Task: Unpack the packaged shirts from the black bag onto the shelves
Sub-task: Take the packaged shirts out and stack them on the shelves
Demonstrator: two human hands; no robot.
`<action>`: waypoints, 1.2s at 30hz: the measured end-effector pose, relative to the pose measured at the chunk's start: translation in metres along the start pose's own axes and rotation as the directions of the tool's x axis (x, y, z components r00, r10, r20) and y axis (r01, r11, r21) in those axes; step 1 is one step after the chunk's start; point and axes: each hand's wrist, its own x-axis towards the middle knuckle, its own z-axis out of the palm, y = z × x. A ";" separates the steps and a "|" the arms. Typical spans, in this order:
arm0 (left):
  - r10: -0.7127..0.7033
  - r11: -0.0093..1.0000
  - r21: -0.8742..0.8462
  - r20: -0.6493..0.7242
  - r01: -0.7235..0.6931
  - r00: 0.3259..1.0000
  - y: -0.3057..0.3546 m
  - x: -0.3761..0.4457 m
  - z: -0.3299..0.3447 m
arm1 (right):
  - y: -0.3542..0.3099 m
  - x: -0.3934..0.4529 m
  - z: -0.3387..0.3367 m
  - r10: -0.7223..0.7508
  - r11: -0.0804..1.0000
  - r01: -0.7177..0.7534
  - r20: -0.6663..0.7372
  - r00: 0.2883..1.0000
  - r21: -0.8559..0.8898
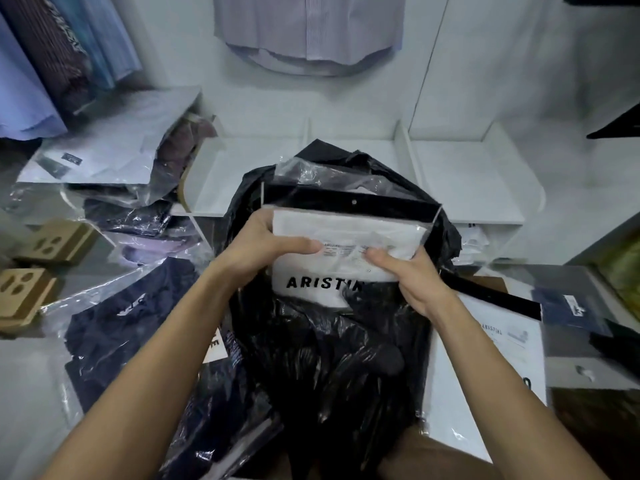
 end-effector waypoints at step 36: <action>-0.310 0.880 0.445 0.278 0.164 0.909 -0.102 0.024 0.278 | 0.082 -0.149 -0.237 0.174 0.930 -0.352 -0.713 0.679 -0.108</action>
